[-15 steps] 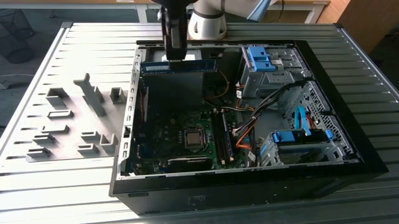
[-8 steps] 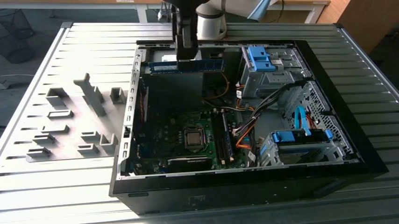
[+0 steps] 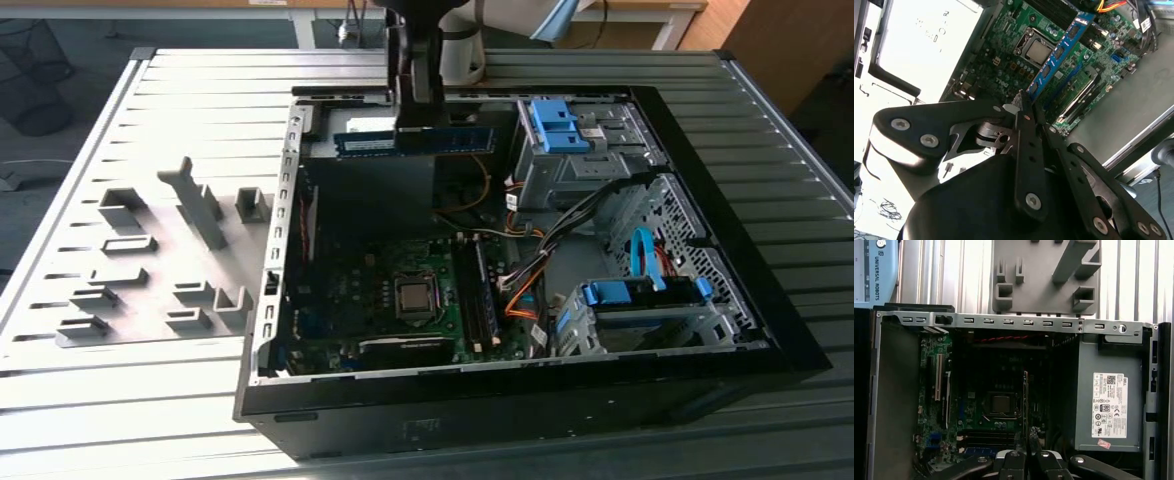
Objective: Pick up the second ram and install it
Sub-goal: 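Pick up the second ram and move it above second insertion slot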
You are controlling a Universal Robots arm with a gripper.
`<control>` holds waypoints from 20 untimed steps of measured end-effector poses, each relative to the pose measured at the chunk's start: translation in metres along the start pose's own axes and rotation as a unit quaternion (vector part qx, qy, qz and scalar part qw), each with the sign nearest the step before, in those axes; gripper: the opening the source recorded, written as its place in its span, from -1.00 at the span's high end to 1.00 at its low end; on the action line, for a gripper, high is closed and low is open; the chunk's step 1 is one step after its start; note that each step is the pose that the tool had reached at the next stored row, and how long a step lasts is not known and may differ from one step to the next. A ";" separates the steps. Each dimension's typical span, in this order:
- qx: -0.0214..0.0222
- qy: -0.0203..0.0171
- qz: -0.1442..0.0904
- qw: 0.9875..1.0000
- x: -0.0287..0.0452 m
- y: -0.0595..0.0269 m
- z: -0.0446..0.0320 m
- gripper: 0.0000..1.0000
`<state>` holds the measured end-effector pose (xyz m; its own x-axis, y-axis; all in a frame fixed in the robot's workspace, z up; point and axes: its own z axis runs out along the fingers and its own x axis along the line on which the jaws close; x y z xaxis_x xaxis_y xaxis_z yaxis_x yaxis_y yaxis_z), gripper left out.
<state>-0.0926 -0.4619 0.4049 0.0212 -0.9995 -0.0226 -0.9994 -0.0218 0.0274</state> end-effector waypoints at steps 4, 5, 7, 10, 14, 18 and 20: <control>0.000 0.000 0.000 1.000 0.0000 -0.0007 0.0000 0.73; 0.000 0.000 0.000 1.000 0.0000 -0.0007 0.0000 0.73; 0.000 0.000 0.000 1.000 0.0000 -0.0008 0.0000 0.73; 0.000 0.000 0.000 1.000 0.0000 -0.0024 -0.0001 0.73; 0.000 0.000 0.000 1.000 0.0002 -0.0116 -0.0003 0.73; 0.000 0.000 0.000 1.000 0.0004 -0.0203 -0.0006 0.73; 0.000 0.000 0.000 1.000 0.0005 -0.0236 -0.0007 0.73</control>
<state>-0.0690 -0.4619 0.4049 0.0213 -0.9995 -0.0226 -0.9994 -0.0220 0.0274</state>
